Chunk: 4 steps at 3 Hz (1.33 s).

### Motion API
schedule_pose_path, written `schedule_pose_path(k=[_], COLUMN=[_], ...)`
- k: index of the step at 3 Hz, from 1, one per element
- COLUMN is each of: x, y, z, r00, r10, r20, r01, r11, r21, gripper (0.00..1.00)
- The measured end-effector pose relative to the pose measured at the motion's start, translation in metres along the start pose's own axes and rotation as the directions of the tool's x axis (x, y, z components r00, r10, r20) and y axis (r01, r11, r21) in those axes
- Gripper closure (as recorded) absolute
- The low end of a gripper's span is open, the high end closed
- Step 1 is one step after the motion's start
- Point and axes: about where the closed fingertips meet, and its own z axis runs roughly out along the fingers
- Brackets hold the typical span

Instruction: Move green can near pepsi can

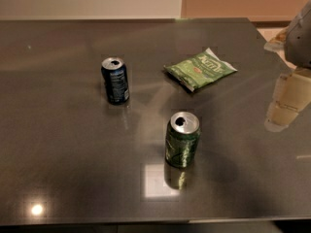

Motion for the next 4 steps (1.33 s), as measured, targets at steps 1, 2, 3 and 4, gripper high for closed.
schedule_pose_path(k=[1,2,3,4], x=[0.000,-0.006,-0.026,-0.048], y=[0.000,0.001,-0.001,0.004], z=[0.000,0.002,0.016,0.034], r00=[1.000,0.999,0.996,0.986], r10=[0.000,-0.028,-0.070,-0.107], r20=[0.000,0.015,0.059,0.127], r01=[0.000,0.028,0.072,0.115], r11=[1.0000,0.9996,0.9970,0.9918], r21=[0.000,-0.010,-0.030,-0.056], gripper=[0.00,0.00,0.00,0.00])
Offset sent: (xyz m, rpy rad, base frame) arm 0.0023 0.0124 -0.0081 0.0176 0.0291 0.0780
